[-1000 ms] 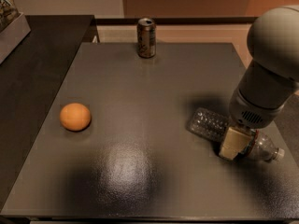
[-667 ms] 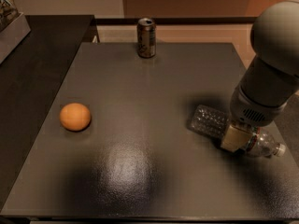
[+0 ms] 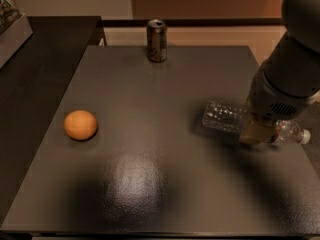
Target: Place water bottle upright
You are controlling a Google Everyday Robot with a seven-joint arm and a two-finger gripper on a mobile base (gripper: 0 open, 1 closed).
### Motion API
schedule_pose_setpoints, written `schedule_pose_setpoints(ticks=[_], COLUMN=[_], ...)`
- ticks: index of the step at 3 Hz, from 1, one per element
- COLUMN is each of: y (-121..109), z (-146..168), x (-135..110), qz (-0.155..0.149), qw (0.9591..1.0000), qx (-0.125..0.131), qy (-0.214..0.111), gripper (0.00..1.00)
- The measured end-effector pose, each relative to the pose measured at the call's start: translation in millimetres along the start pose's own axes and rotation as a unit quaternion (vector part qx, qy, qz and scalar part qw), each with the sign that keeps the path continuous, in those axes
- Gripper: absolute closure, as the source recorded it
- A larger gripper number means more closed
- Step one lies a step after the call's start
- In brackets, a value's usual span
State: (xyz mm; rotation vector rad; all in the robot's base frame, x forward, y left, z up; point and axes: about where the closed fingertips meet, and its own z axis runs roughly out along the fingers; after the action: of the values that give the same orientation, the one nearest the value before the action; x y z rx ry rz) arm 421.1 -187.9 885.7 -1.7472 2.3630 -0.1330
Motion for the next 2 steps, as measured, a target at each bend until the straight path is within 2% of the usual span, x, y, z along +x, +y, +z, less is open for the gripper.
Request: schedule_pose_setpoints(ticks=[1, 2], y=[-11.1, -19.6], z=[-20.5, -34.2], x=[-11.6, -23.3], qz=[-0.080, -0.161], qw=[0.9958, 0.9821], qx=[0.044, 0.096], qy=[-0.007, -0.019], gripper=[1.00, 1.00])
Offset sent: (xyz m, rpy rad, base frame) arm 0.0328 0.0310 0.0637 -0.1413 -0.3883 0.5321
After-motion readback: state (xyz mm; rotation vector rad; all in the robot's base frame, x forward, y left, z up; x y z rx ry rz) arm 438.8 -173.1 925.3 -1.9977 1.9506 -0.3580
